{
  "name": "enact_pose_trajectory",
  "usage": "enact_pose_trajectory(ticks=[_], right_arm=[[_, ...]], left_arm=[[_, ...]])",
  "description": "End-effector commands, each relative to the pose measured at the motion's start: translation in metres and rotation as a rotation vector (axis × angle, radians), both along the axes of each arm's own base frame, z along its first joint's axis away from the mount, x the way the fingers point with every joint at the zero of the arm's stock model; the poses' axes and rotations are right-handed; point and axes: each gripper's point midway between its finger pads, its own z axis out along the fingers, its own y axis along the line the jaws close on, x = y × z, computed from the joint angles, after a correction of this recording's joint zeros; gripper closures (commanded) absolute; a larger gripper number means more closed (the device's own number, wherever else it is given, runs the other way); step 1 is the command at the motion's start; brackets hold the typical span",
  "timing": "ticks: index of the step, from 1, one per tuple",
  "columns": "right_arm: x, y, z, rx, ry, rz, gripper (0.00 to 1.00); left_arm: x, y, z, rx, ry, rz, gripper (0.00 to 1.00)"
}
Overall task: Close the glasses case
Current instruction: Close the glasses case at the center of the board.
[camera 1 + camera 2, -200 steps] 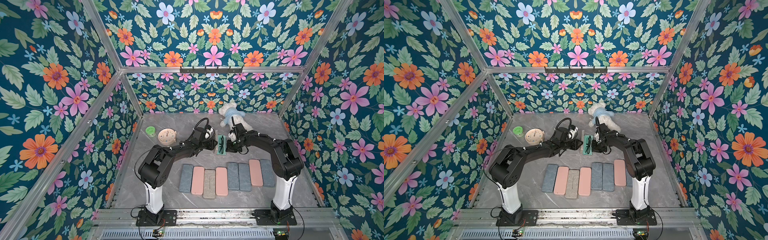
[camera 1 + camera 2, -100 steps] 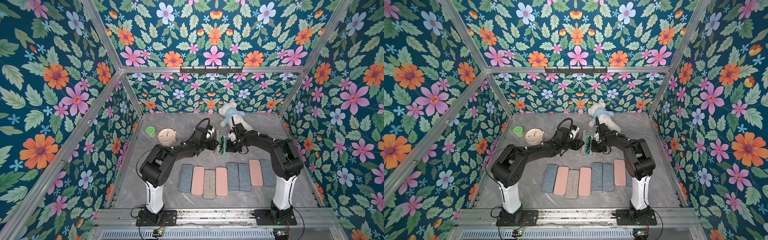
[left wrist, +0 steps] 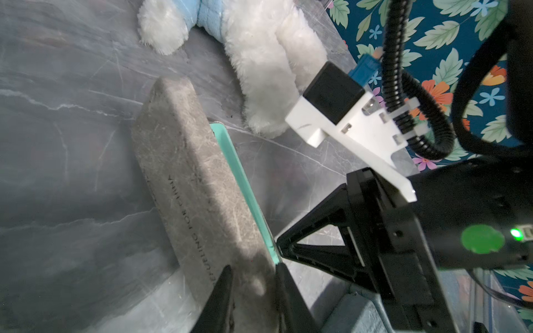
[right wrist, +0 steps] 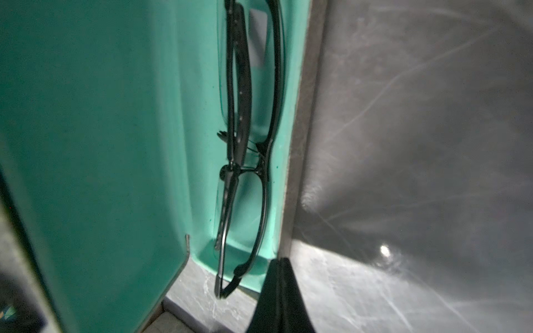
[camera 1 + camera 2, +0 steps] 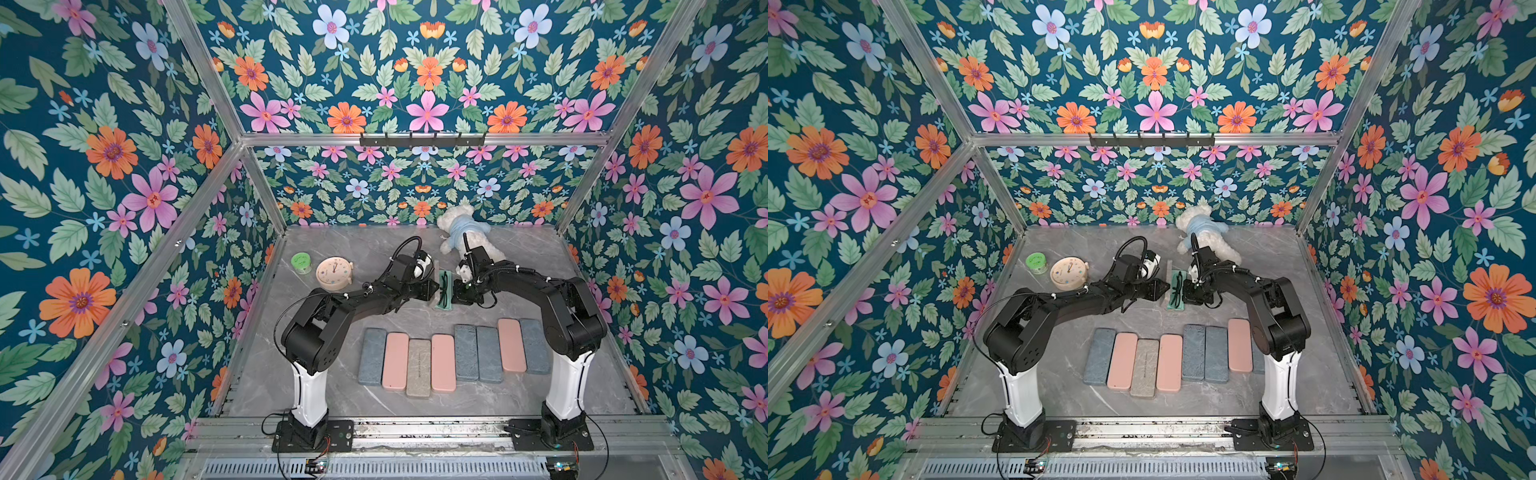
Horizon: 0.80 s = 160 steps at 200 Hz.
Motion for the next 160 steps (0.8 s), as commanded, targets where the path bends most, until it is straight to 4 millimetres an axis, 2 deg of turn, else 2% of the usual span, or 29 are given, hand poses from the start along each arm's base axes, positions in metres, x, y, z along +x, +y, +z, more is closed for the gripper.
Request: enact_pose_trajectory(ticks=[1,160], right_arm=[[0.0004,-0.0002,-0.0042,-0.011,0.000,0.005,0.95],[0.0000,0.0002,-0.0054,-0.009,0.004,0.007,0.96]], left_arm=[[-0.0080,0.0024,-0.0141,0.037,0.044,-0.016,0.73],[-0.0102,-0.0020,-0.0206,0.046,0.054,-0.028,0.74]])
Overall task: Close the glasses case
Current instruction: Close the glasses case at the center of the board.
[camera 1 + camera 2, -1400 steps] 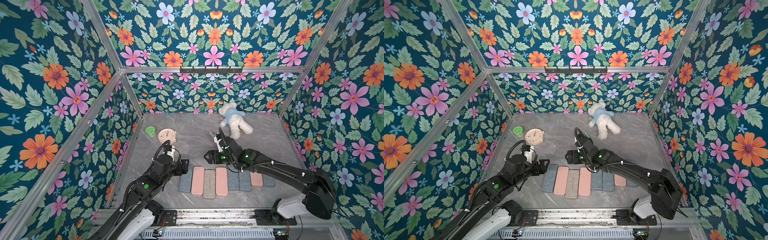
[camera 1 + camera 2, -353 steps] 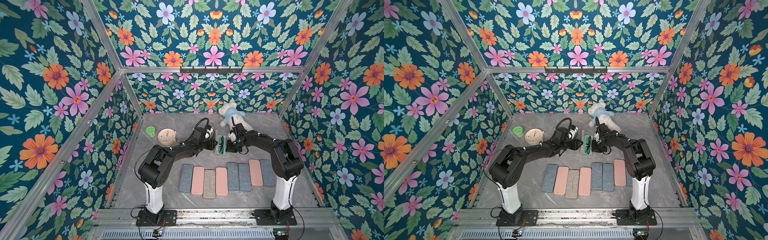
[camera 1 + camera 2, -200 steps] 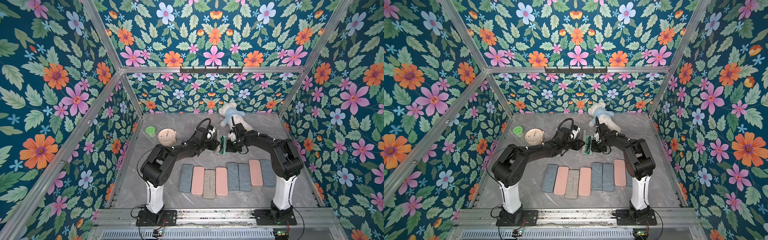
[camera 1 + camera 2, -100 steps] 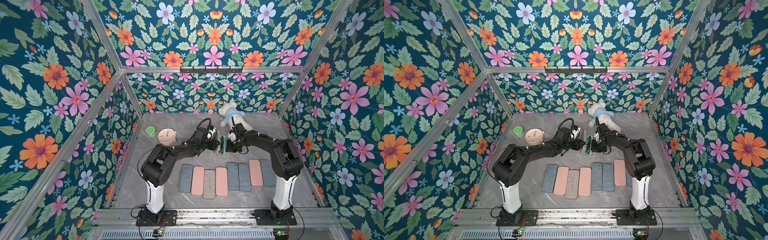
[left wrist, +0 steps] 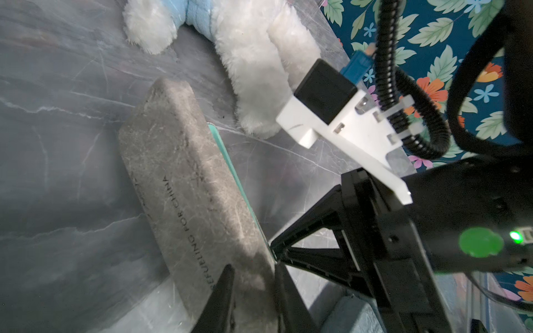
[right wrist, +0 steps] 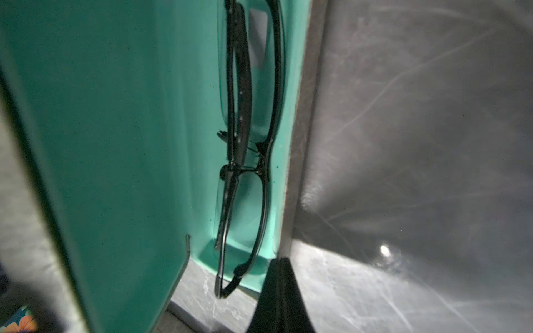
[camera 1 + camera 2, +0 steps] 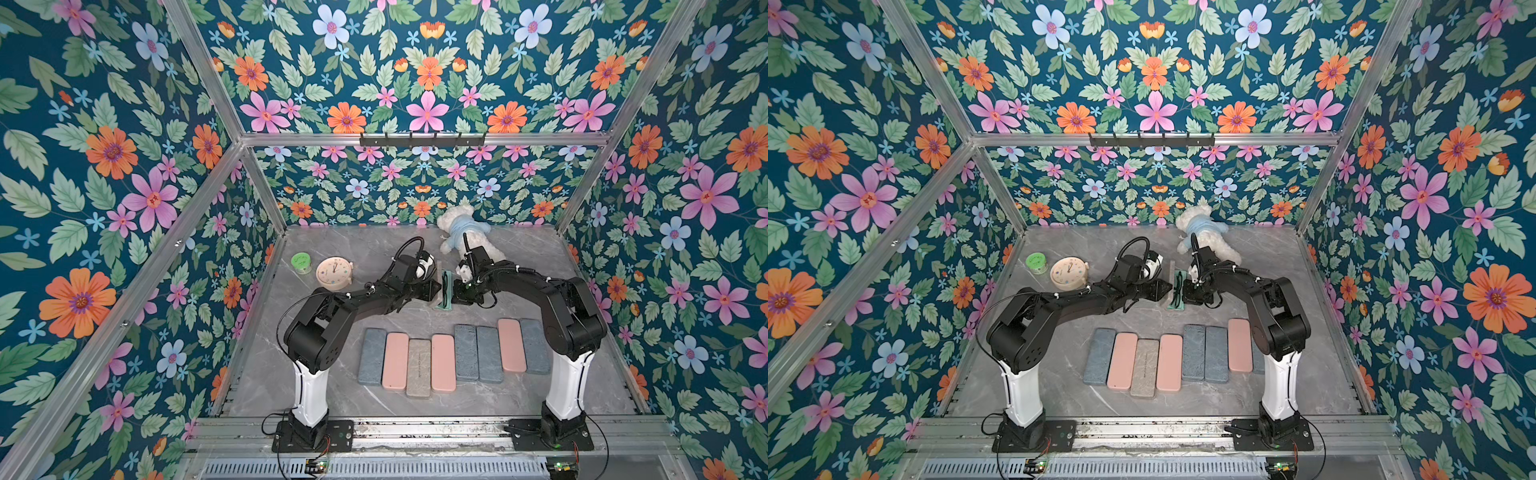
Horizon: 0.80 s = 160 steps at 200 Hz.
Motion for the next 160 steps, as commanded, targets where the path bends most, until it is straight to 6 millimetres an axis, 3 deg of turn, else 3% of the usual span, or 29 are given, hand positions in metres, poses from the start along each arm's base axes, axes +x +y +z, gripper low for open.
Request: enact_pose_trajectory(ticks=[1,160], right_arm=[[0.0002,-0.0003,-0.0054,-0.012,0.003,0.006,0.96],[0.0001,0.0001,-0.0050,-0.010,0.003,0.007,0.96]], left_arm=[[-0.0090,0.0054,-0.0188,0.053,0.055,-0.010,0.74],[-0.0097,0.0030,-0.0218,0.050,0.063,-0.014,0.73]])
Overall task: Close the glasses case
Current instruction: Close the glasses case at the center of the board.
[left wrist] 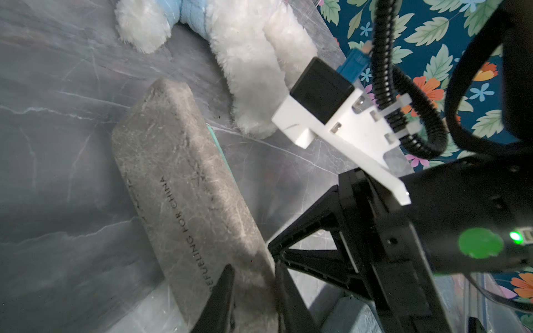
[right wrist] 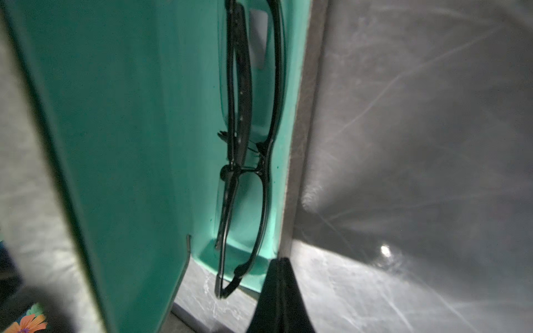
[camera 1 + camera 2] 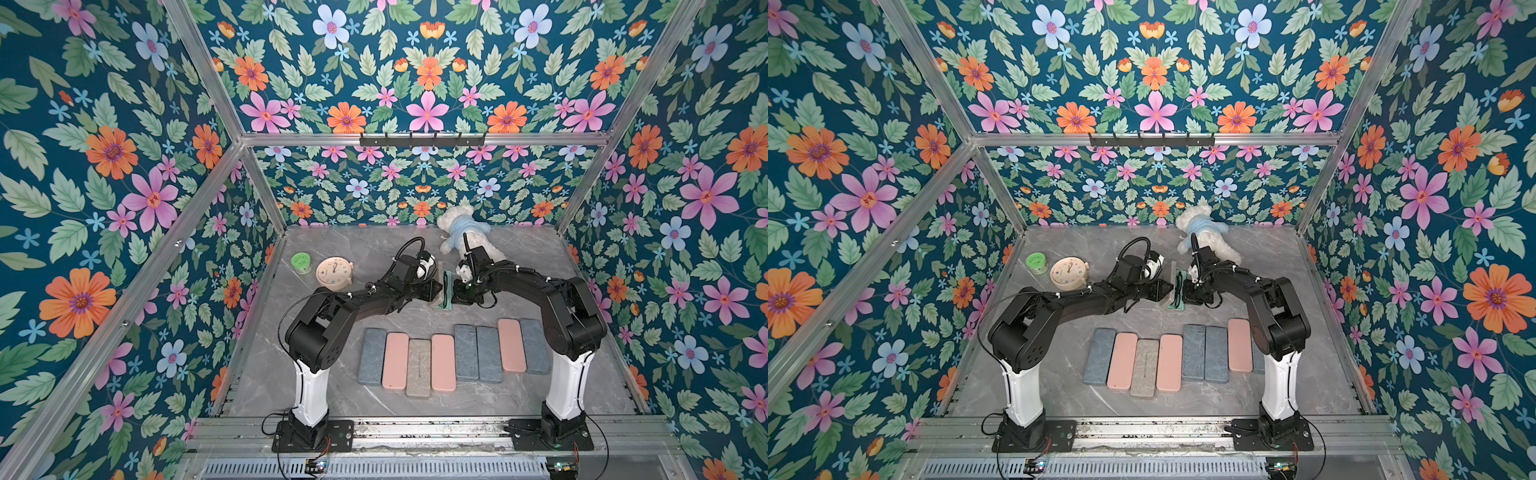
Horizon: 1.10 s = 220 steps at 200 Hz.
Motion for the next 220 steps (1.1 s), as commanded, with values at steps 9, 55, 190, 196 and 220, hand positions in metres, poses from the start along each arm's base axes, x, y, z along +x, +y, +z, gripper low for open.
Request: enact_pose_trajectory(ticks=[9,55,190,196,220], right_arm=[[0.000,0.000,-0.005,-0.011,0.004,0.007,0.96],[0.000,0.000,-0.005,-0.012,0.001,0.007,0.96],[-0.001,0.001,-0.005,-0.006,0.004,0.008,0.96],[-0.001,0.001,-0.005,-0.004,0.005,0.008,0.96],[-0.001,0.002,-0.002,0.006,-0.001,0.012,0.96]], left_arm=[[-0.011,0.005,-0.022,0.058,0.068,-0.009,0.73],[-0.012,0.002,-0.024,0.060,0.073,-0.016,0.73],[-0.011,0.005,-0.016,0.042,0.059,0.010,0.64],[-0.010,0.007,-0.015,0.042,0.055,0.016,0.62],[-0.005,0.014,-0.010,0.021,0.063,0.052,0.56]])
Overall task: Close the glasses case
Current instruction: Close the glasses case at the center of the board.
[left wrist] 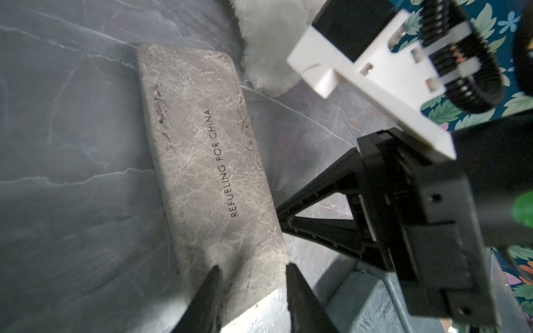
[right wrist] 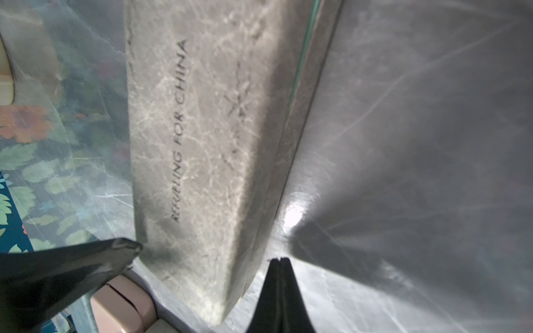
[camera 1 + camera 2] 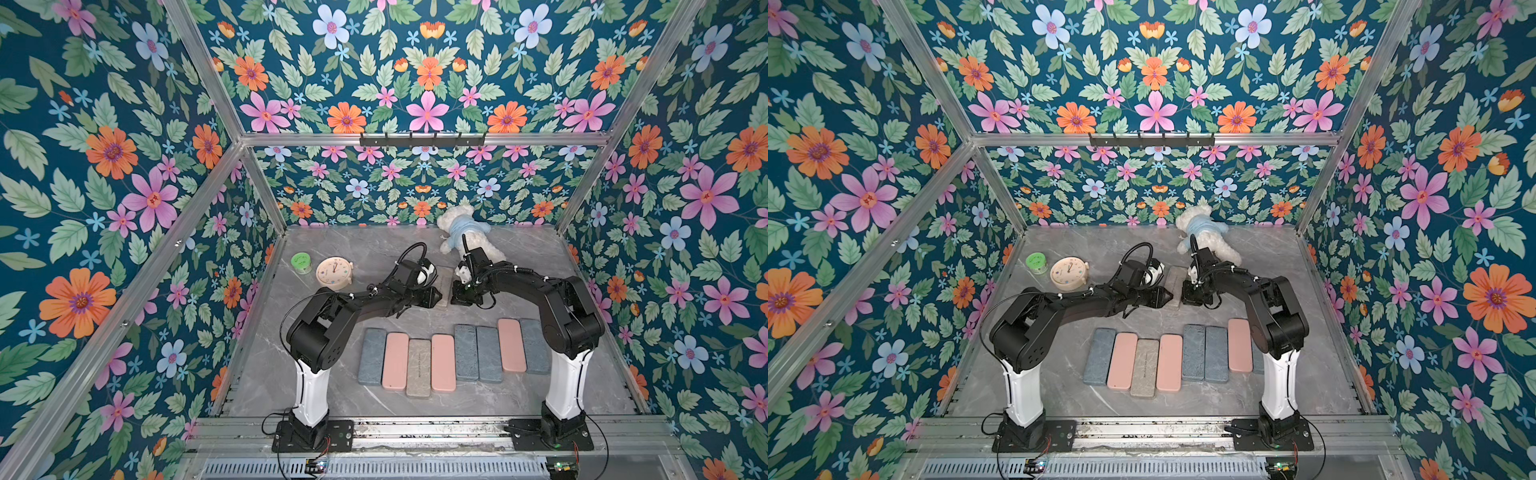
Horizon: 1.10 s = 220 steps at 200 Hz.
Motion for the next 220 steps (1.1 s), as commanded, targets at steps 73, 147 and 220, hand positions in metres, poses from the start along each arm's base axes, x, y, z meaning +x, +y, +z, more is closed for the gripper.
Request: enact_pose_trajectory(ticks=[73,147,220], right_arm=[[-0.001,0.006,0.020,0.034,-0.037,0.028,0.95],[-0.006,0.005,0.034,0.039,-0.052,0.028,0.91],[-0.021,-0.037,0.117,0.078,-0.230,-0.067,0.44]], left_arm=[[0.024,0.034,0.021,-0.072,-0.017,0.148,0.53],[0.030,0.042,0.022,-0.084,-0.020,0.186,0.44],[0.047,0.023,0.027,-0.001,-0.012,0.137,0.13]])
